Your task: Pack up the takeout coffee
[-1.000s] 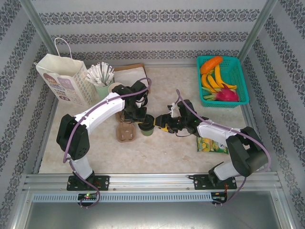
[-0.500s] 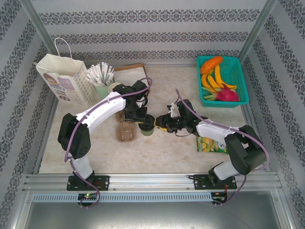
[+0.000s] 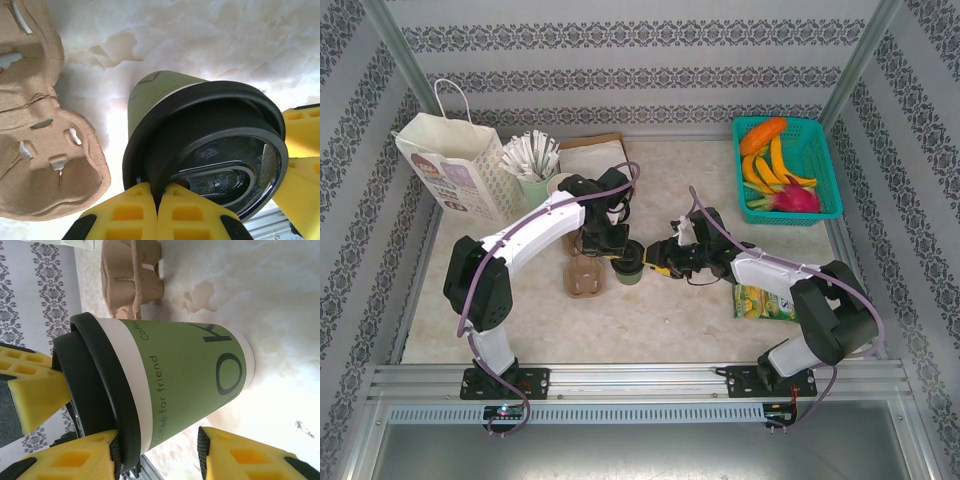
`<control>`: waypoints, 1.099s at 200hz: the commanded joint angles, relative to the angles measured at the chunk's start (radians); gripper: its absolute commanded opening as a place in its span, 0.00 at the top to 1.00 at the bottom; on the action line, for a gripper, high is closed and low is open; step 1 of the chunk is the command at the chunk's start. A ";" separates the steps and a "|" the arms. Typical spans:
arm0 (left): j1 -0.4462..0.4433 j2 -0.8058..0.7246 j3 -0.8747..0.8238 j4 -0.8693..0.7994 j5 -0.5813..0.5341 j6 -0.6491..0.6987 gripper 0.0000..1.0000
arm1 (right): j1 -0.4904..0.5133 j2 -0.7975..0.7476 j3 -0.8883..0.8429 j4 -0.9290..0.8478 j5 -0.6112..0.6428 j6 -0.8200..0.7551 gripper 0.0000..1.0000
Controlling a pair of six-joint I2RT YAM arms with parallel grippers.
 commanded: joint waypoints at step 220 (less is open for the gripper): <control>-0.017 0.169 0.180 -0.220 -0.074 0.185 1.00 | -0.068 0.136 0.323 -0.189 0.028 -0.060 0.44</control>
